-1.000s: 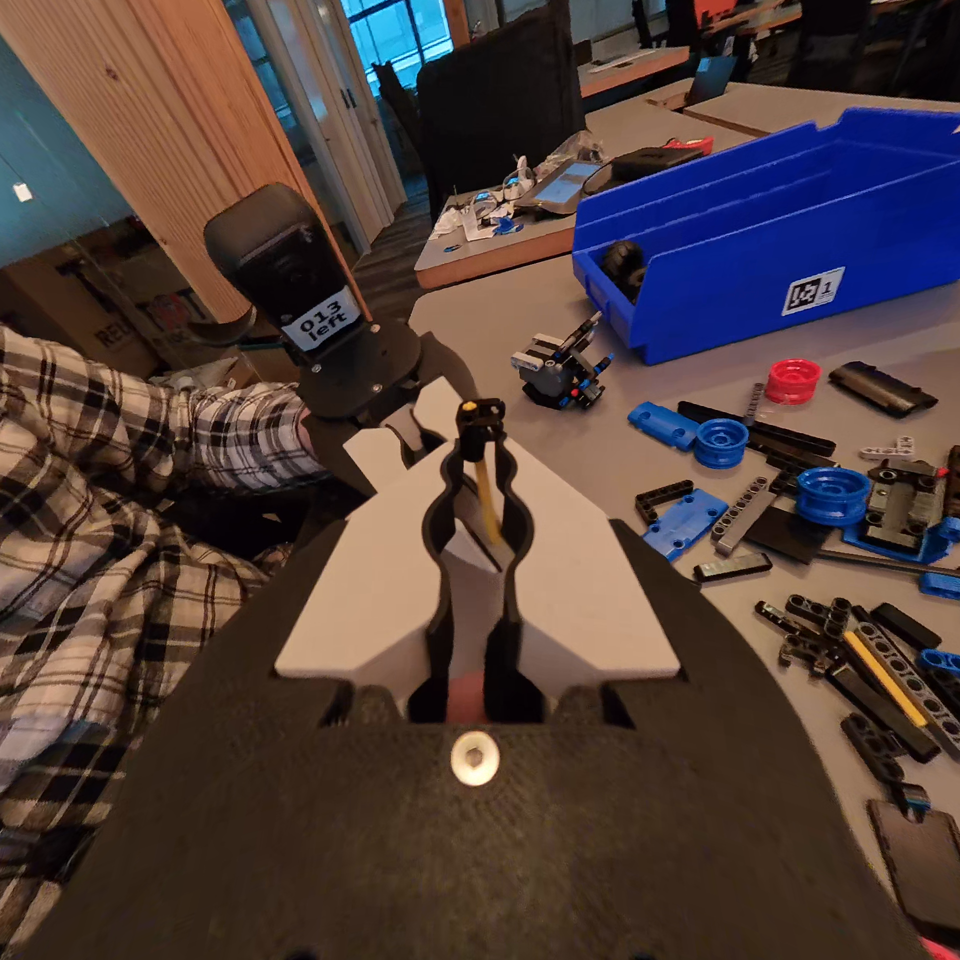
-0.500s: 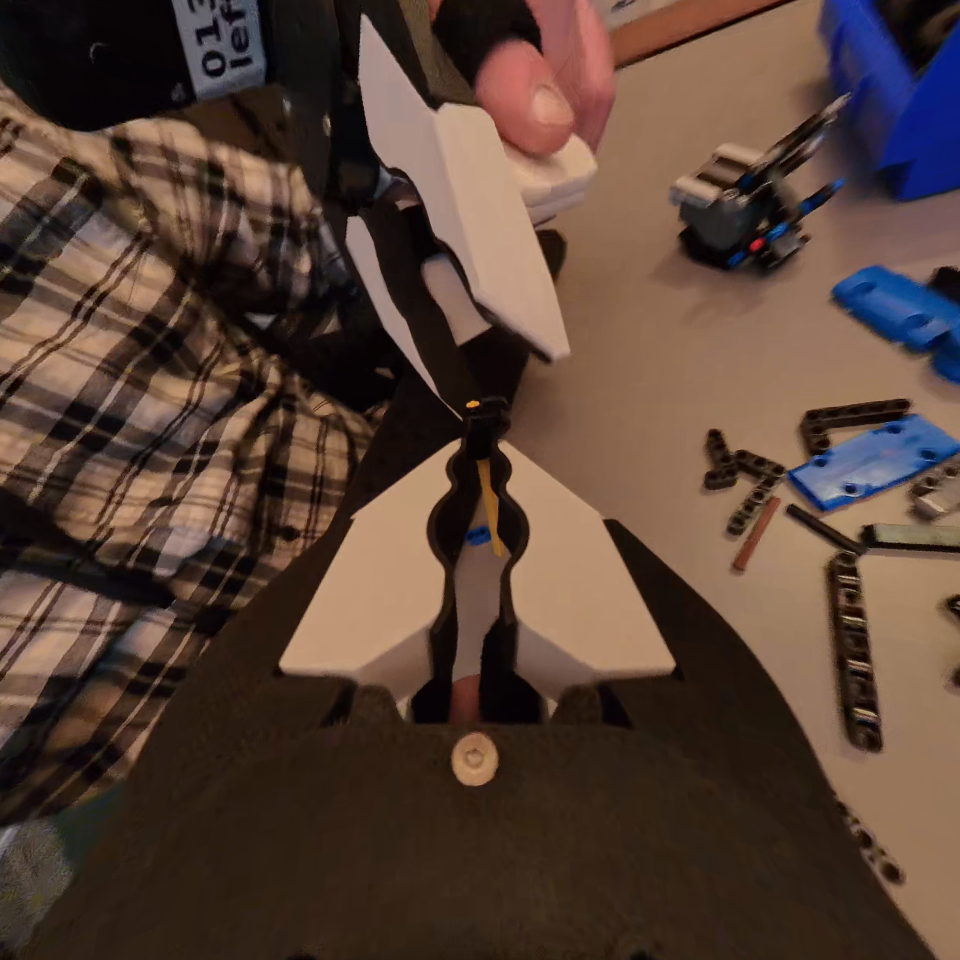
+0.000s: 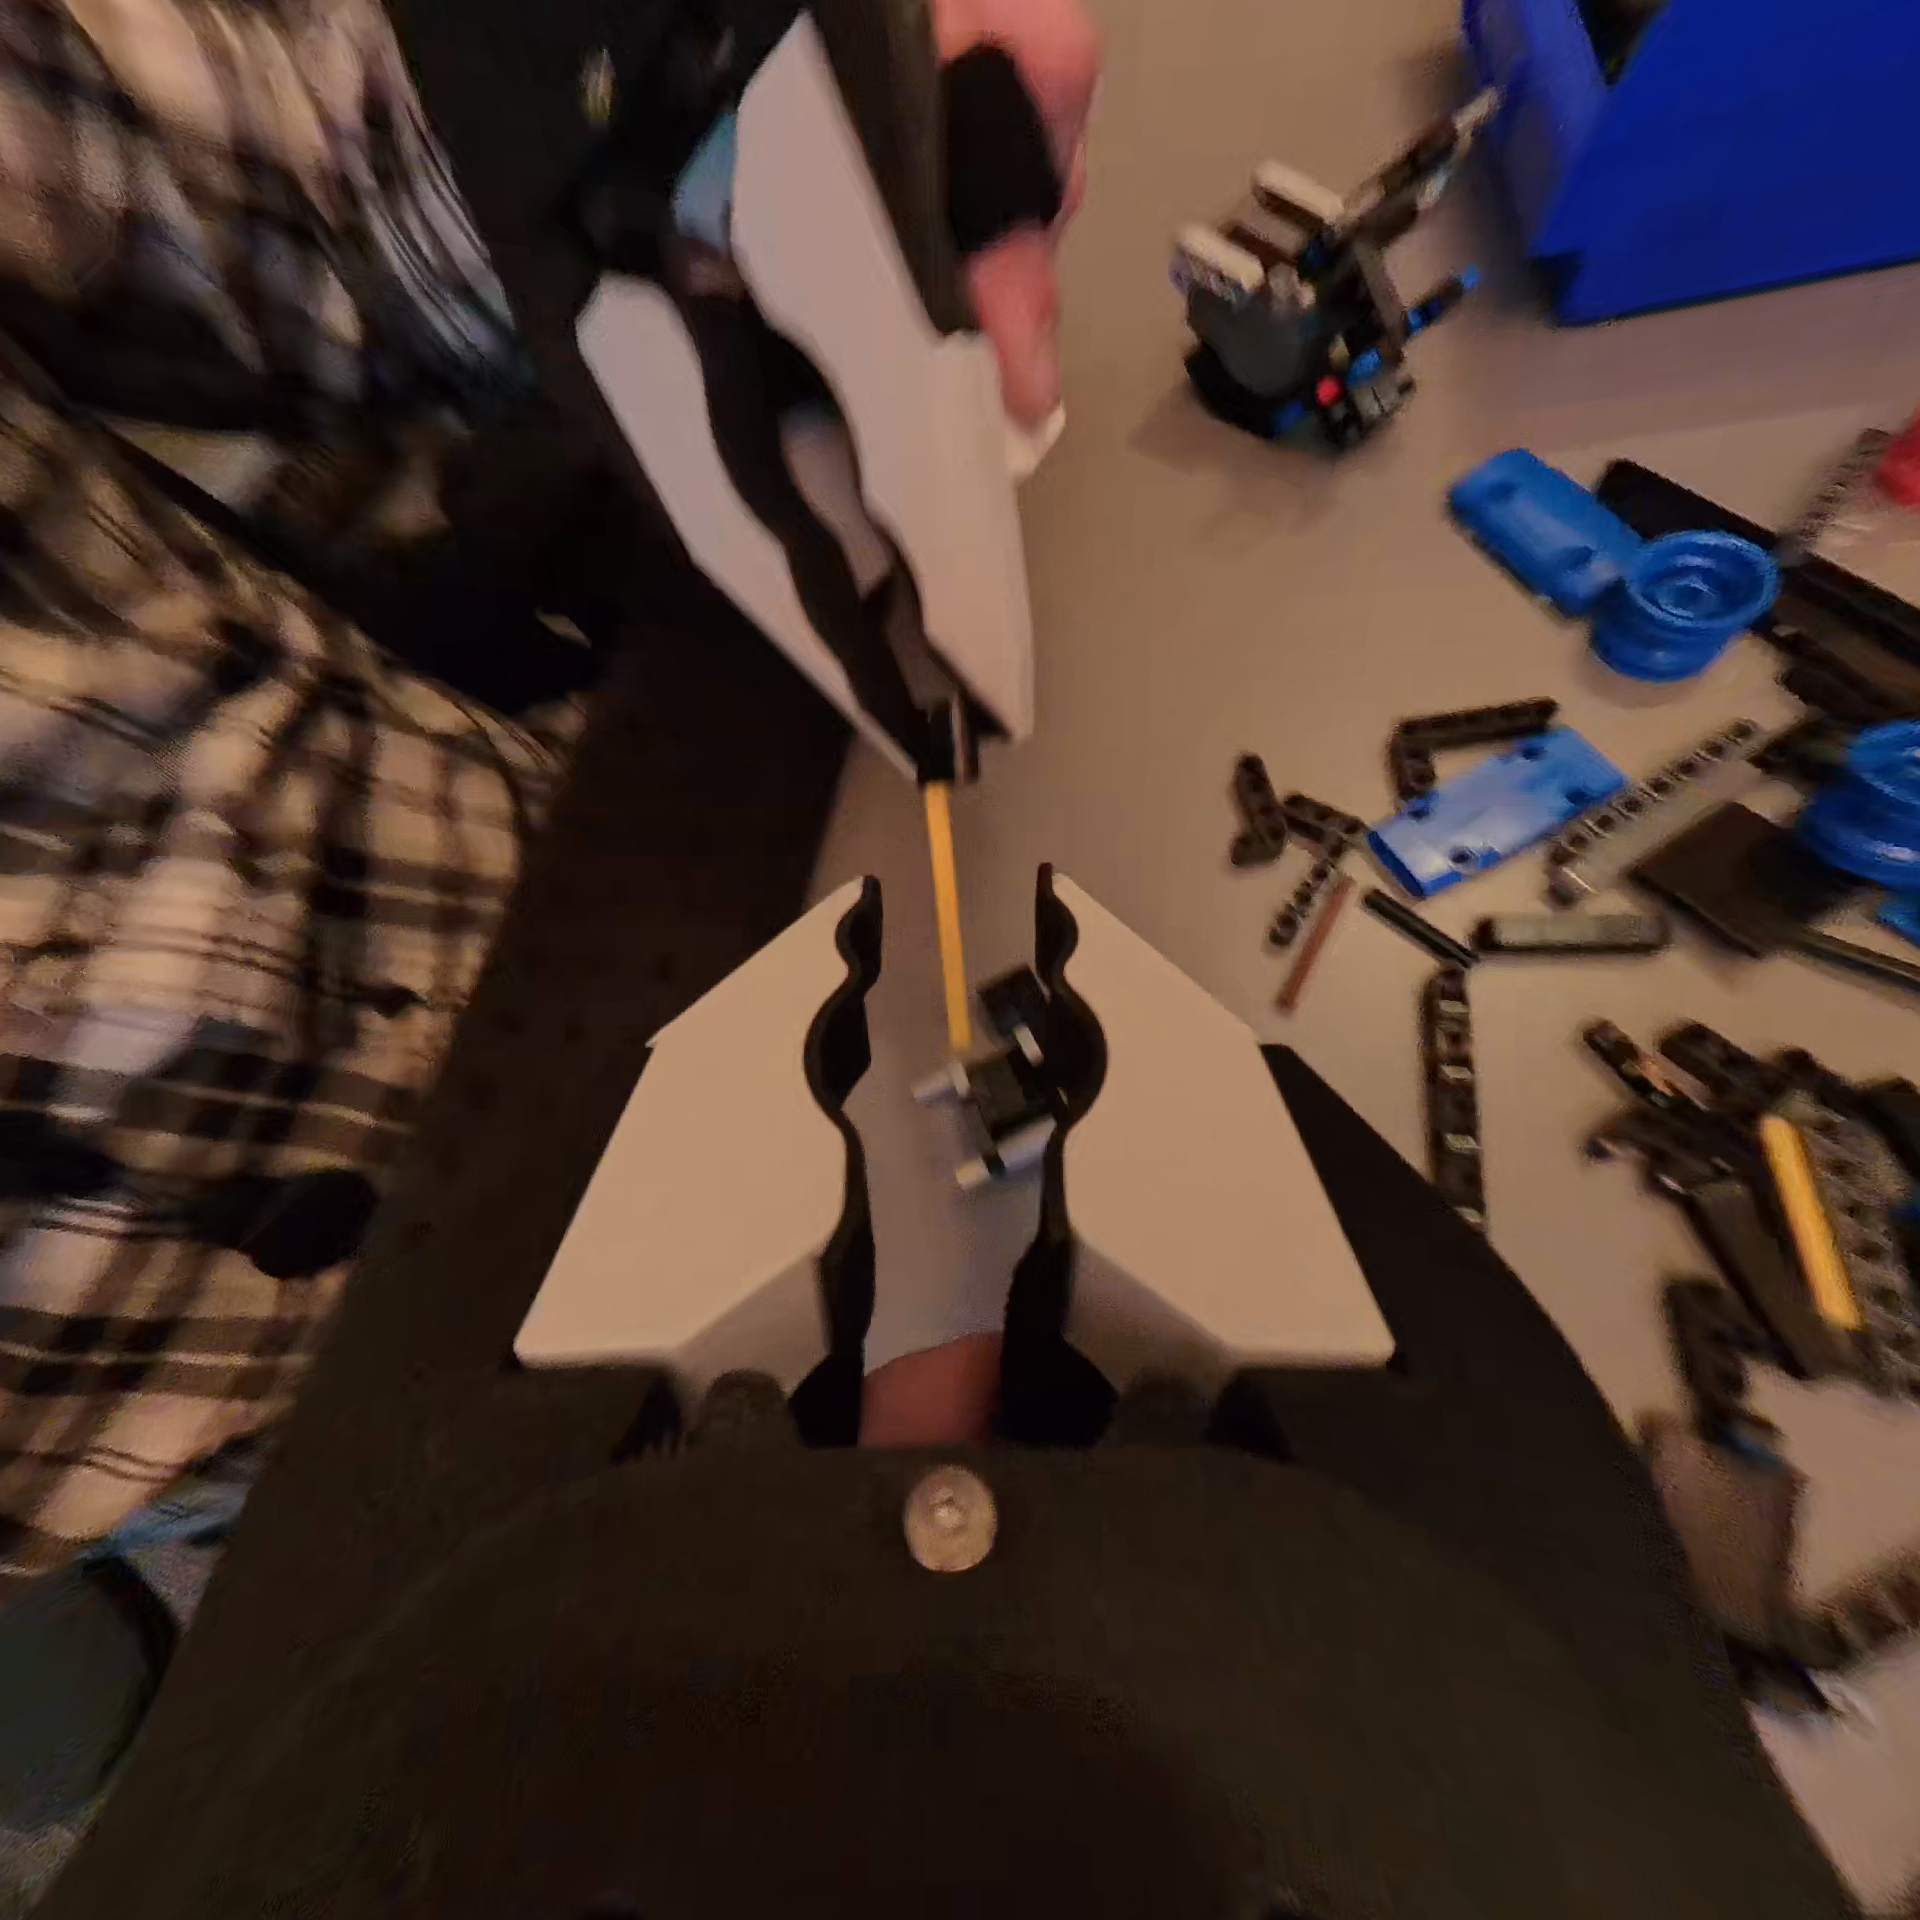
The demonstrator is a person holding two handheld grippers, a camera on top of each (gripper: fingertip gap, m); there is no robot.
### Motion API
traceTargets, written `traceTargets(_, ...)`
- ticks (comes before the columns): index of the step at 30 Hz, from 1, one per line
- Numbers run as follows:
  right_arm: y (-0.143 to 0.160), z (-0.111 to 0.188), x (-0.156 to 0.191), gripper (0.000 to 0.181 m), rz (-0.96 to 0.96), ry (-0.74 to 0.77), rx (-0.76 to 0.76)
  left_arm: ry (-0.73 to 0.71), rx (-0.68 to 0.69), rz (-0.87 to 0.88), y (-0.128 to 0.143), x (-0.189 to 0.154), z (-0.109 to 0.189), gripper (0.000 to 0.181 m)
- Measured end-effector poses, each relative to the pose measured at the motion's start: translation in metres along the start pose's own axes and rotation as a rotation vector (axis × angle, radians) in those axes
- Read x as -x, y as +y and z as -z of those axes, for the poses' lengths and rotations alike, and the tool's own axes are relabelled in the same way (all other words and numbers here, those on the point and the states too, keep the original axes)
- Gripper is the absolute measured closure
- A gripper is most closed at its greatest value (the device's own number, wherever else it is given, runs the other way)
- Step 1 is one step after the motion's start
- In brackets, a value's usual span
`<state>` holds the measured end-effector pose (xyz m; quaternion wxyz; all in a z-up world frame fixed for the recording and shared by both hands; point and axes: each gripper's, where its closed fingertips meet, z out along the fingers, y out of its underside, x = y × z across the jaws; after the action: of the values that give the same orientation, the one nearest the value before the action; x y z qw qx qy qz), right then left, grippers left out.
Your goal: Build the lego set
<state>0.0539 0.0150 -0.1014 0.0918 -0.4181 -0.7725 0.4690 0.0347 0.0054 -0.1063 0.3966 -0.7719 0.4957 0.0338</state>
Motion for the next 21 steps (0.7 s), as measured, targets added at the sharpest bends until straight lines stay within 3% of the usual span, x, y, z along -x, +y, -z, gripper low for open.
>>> traceTargets(4, 0.034, 0.004, -0.014, 0.149, 0.116, 0.269, 0.211, 0.113, 0.012, 0.203, 0.016, 0.003, 0.002, 0.166)
traceTargets(7, 0.059, 0.000, -0.022, 0.139, 0.201, 0.384, 0.332, 0.203, 0.016, 0.344, 0.021, 0.007, 0.003, 0.166)
traceTargets(11, 0.070, -0.016, -0.018, 0.134, 0.281, 0.304, 0.346, 0.285, 0.047, 0.460, 0.034, 0.009, -0.004, 0.166)
traceTargets(17, 0.076, -0.021, -0.013, 0.150, 0.377, 0.185, 0.366, 0.420, 0.098, 0.555, 0.044, -0.009, -0.005, 0.166)
traceTargets(21, 0.081, -0.020, 0.000, 0.150, 0.443, 0.107, 0.362, 0.477, 0.094, 0.620, 0.049, -0.014, -0.003, 0.166)
